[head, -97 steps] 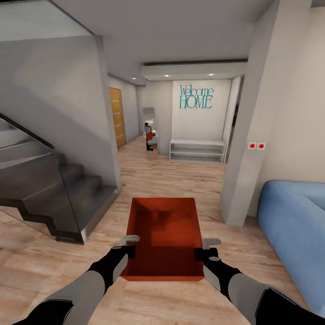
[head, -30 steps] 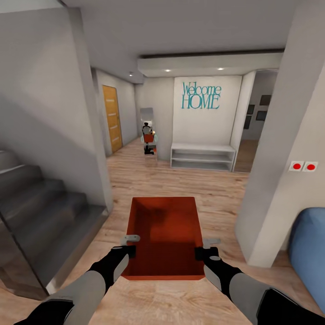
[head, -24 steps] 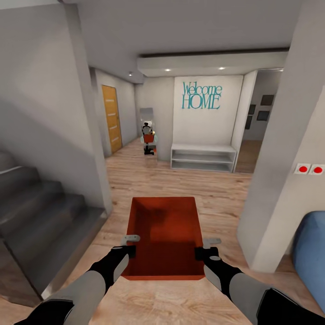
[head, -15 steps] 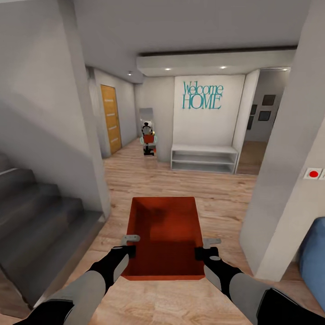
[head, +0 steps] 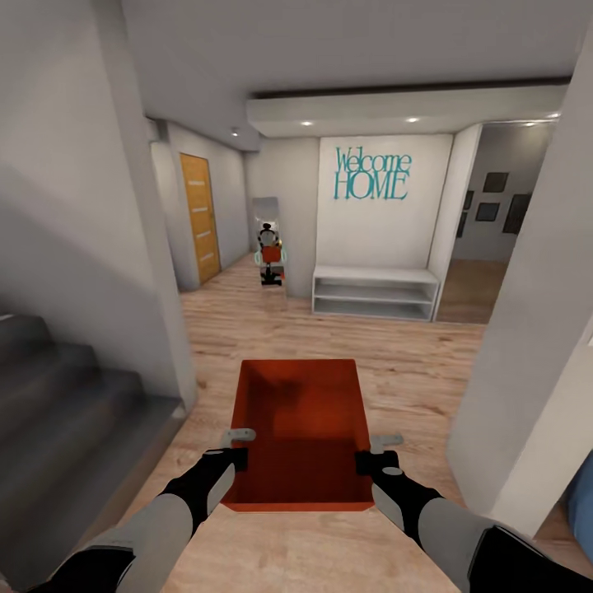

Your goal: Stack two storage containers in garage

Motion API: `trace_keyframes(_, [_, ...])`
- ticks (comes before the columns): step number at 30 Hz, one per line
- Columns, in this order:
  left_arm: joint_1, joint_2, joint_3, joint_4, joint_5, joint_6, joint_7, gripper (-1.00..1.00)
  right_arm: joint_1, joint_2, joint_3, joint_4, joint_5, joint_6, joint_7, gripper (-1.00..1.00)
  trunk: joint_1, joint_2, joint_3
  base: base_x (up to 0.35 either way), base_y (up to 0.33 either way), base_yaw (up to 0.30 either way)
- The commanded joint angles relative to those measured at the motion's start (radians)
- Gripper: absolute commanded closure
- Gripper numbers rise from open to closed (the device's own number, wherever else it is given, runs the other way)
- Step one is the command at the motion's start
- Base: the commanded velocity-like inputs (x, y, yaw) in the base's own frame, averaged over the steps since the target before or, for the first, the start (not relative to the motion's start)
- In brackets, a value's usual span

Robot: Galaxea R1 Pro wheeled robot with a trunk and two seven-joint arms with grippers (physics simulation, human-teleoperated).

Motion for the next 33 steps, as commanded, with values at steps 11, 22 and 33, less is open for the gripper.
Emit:
trace_keyframes(11, [-0.001,0.04,0.006,-0.003,-0.019,0.009,0.01,1.0,-0.001,-0.014,-0.006,0.02,-0.007,-0.006,-0.006,1.0,0.001,-0.002,-0.002,0.323,0.0,0.0])
trace_keyframes(22, [-0.001,0.04,0.006,-0.003,-0.019,0.009,0.01,1.0,-0.001,-0.014,-0.006,0.02,-0.007,-0.006,-0.006,1.0,0.001,-0.002,-0.002,0.323,0.0,0.0])
trace_keyframes(33, [-0.001,0.04,0.006,-0.003,-0.019,0.009,0.01,1.0,-0.001,-0.014,-0.006,0.02,-0.007,-0.006,-0.006,1.0,0.001,-0.002,-0.002,0.323,0.0,0.0])
